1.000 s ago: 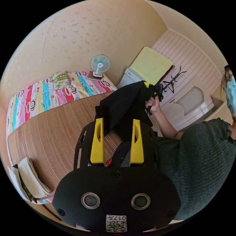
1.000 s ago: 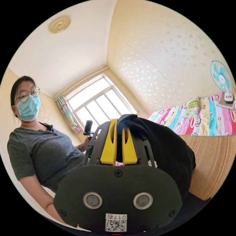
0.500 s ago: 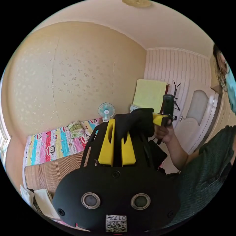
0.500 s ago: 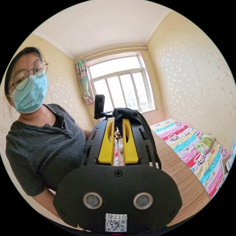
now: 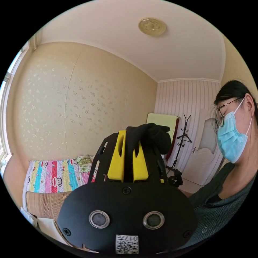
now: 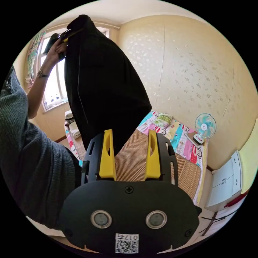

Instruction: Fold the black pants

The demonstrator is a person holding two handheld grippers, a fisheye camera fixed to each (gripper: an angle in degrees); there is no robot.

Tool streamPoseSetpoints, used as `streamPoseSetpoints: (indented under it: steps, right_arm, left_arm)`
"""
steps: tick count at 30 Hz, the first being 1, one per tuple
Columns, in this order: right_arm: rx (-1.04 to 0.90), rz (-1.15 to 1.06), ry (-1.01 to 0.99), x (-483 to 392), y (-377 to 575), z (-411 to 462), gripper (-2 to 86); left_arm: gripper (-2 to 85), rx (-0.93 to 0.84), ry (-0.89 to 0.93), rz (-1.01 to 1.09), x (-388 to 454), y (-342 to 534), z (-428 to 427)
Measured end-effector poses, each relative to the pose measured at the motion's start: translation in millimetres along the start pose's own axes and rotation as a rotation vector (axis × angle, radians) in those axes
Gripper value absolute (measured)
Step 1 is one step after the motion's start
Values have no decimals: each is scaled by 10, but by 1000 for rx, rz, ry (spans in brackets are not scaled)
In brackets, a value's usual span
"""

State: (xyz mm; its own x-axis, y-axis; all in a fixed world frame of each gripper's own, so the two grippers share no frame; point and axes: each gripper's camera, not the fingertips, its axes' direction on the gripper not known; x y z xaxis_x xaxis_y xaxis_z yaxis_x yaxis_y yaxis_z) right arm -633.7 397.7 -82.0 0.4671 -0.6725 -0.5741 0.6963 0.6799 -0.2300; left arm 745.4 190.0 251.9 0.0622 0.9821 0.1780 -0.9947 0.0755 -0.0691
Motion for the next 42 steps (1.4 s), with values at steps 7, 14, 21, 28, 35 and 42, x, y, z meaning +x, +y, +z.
streamPoseSetpoints:
  steps: [7, 14, 21, 28, 35, 42]
  right_arm:
    - [254, -403, 50, -859, -1041, -506, 128]
    - [537, -228, -99, -1045, -1768, -848, 36]
    - [872, 71, -144, -1038, -2222, -1400, 27]
    - [911, 123, 60, -1599, -2413, -1609, 22]
    - [1046, 145, 138, -1651, -2290, -1821, 20]
    - [578, 331, 403, -249, -3444, -668, 20]
  left_arm:
    - [34, 98, 29, -53, -313, -232, -1095]
    - [40, 157, -42, -106, -968, -296, -2230]
    - [46, 61, 184, -160, -1883, -204, -2774]
    - [39, -135, 53, 40, -1981, -45, -2915]
    - [36, 103, 245, 0, -2295, 25, -2818]
    - [36, -56, 190, -271, -3383, -101, -1037]
